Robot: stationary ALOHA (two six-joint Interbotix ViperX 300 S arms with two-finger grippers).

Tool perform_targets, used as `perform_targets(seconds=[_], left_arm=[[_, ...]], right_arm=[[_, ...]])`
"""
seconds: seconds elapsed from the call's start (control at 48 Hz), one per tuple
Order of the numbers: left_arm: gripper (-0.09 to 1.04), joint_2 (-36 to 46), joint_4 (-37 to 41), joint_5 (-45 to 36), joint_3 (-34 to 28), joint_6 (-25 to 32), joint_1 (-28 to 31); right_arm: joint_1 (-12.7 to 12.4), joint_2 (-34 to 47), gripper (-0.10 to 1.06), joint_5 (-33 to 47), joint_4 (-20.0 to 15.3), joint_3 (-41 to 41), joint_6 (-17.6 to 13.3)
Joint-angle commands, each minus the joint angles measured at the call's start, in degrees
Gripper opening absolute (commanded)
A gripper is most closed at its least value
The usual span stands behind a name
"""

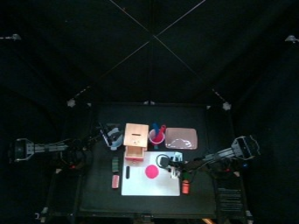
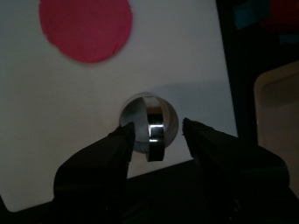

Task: Get the cutter from the drawer then cut the dough then place the extra dough in the bowl
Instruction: Shut the drawer

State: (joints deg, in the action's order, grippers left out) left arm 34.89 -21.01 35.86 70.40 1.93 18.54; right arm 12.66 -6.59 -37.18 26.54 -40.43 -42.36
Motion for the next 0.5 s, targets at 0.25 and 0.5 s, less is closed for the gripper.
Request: perform_targets(seconds=[0.25,0.5], left_arm=[[0.93,-2.5,2.1,-9.8,-8.3,-0.1,9.7],[0.89,-11.3,8.3,-25.8,-18.8,0.2,11.9]], right_arm=[[-0.3,6.3,0.81,5.4,6.9,14.2,0.1],[0.0,16.5,0.60,10.6,7.6,22.1,0.0]])
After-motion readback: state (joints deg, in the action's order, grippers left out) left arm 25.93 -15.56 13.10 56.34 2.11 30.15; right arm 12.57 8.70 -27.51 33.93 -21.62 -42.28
